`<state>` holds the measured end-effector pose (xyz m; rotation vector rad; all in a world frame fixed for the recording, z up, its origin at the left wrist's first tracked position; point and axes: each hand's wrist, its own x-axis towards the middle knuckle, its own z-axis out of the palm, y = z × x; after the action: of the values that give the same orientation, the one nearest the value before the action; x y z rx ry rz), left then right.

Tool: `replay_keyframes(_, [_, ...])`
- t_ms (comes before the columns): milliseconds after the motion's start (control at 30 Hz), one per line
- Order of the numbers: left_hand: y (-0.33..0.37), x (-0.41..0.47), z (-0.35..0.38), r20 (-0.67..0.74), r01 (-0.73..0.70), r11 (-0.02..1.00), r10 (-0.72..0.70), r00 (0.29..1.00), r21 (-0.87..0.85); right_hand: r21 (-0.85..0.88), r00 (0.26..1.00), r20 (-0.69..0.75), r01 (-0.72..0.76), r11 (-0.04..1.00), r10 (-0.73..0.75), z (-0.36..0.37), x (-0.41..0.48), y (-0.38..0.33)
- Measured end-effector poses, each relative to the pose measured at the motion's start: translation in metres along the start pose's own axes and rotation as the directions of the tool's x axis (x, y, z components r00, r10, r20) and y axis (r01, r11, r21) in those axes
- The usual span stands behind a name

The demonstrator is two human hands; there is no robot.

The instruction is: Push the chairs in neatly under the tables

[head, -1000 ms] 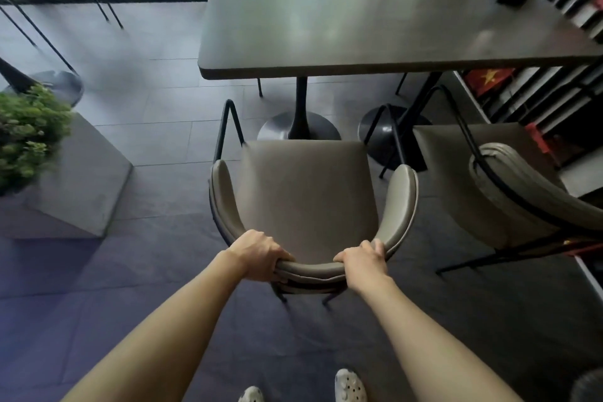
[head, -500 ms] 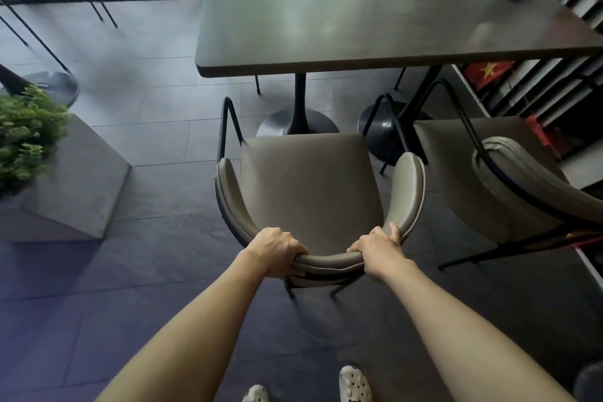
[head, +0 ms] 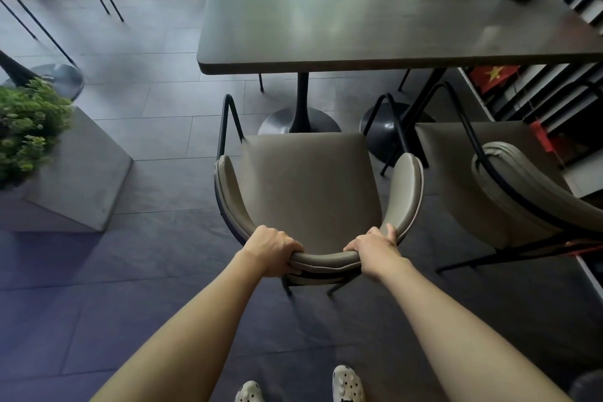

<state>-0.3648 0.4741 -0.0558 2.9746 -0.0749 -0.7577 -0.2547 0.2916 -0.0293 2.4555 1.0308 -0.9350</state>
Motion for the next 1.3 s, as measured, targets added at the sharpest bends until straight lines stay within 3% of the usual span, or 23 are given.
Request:
replay_keyframes(200, [0.015,-0.008,-0.008,0.038,0.165,0.977,-0.162,0.986,-0.135,0.011,0.994,0.107,0.036,0.999,-0.037,-0.009,-0.003,0.001])
replay_keyframes(333, [0.010,-0.026,-0.020,0.030,0.188,0.916,-0.190,0.981,-0.353,0.193,0.982,0.188,-0.052,0.980,0.016,-0.034,-0.020,-0.012])
replay_keyframes(433, [-0.001,-0.047,-0.036,0.007,0.249,0.823,-0.286,0.958,-0.511,0.366,0.999,0.045,-0.033,0.930,0.017,-0.060,-0.024,-0.035])
replay_keyframes(567, [-0.027,-0.087,-0.066,-0.082,0.267,0.689,-0.429,0.900,-0.674,0.502,0.988,-0.149,0.113,0.857,-0.042,-0.105,-0.040,-0.079])
replay_keyframes(733, [-0.071,-0.142,-0.104,-0.188,0.136,0.492,-0.554,0.811,-0.860,0.647,0.911,-0.413,0.291,0.705,0.003,-0.160,-0.063,-0.143])
replay_keyframes(833, [-0.098,-0.170,-0.126,-0.229,0.051,0.384,-0.646,0.729,-0.922,0.728,0.867,-0.496,0.387,0.566,0.046,-0.189,-0.070,-0.179])
replay_keyframes(1000, [-0.147,-0.192,-0.168,-0.300,-0.056,0.328,-0.764,0.571,-0.943,0.752,0.834,-0.550,0.471,0.461,0.045,-0.233,-0.057,-0.225])
replay_keyframes(1300, [-0.281,-0.151,-0.241,-0.343,-0.091,0.346,-0.794,0.503,-0.934,0.772,0.810,-0.586,0.545,0.328,0.033,-0.351,0.046,-0.257])
